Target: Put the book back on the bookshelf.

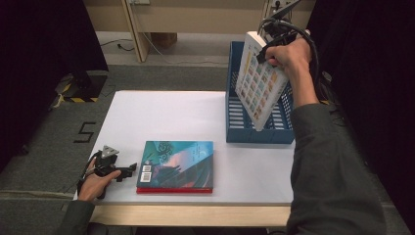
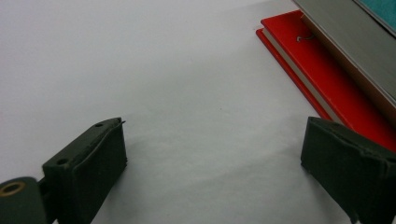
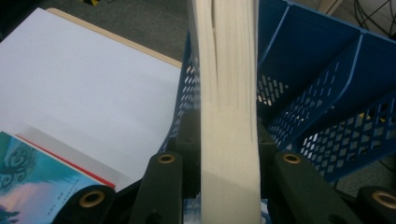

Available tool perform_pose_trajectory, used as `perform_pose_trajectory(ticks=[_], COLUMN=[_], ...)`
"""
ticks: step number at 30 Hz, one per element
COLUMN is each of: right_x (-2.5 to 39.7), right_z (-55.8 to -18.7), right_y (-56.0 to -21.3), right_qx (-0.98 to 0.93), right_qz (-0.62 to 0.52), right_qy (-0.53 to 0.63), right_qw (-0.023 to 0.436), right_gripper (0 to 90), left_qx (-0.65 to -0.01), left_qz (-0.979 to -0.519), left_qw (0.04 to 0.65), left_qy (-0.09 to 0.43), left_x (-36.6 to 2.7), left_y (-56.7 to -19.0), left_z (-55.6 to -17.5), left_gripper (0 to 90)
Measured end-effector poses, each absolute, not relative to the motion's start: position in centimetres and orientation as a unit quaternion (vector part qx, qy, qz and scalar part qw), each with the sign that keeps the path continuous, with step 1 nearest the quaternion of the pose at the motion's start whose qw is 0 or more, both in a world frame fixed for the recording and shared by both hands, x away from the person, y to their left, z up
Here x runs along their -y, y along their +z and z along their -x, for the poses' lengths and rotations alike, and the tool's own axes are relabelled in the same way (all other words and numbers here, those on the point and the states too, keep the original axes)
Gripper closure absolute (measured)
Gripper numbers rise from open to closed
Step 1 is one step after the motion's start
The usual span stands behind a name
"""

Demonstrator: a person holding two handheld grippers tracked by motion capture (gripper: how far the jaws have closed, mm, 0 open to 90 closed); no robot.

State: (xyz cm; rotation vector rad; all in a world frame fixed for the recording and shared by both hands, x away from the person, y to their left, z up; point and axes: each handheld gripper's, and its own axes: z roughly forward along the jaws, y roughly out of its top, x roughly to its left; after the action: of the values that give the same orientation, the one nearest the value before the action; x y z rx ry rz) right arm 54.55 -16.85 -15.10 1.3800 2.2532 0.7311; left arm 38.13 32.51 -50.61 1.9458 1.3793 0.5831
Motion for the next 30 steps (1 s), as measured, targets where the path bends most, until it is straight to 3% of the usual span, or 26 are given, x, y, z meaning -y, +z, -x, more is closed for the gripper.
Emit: perform_pose_trajectory(ticks=[14, 30], right_x=[15.9, 16.5], right_z=[-57.6, -58.0], right_y=[-16.1, -16.6], right_qx=[-0.77, -0.762], right_qz=[-0.53, -0.542], right_qy=[0.298, 0.287], right_qw=[0.195, 0.208], right_gripper=[73.3, 73.2], left_qx=[-0.529, -0.529], left_qz=[-0.746, -0.746], left_qw=[0.337, 0.336], left_qy=[0.224, 0.225], left_x=[-32.5, -32.5], left_y=[-50.6, -50.6], left_z=[-38.1, -38.1], left_gripper=[5.9, 5.9])
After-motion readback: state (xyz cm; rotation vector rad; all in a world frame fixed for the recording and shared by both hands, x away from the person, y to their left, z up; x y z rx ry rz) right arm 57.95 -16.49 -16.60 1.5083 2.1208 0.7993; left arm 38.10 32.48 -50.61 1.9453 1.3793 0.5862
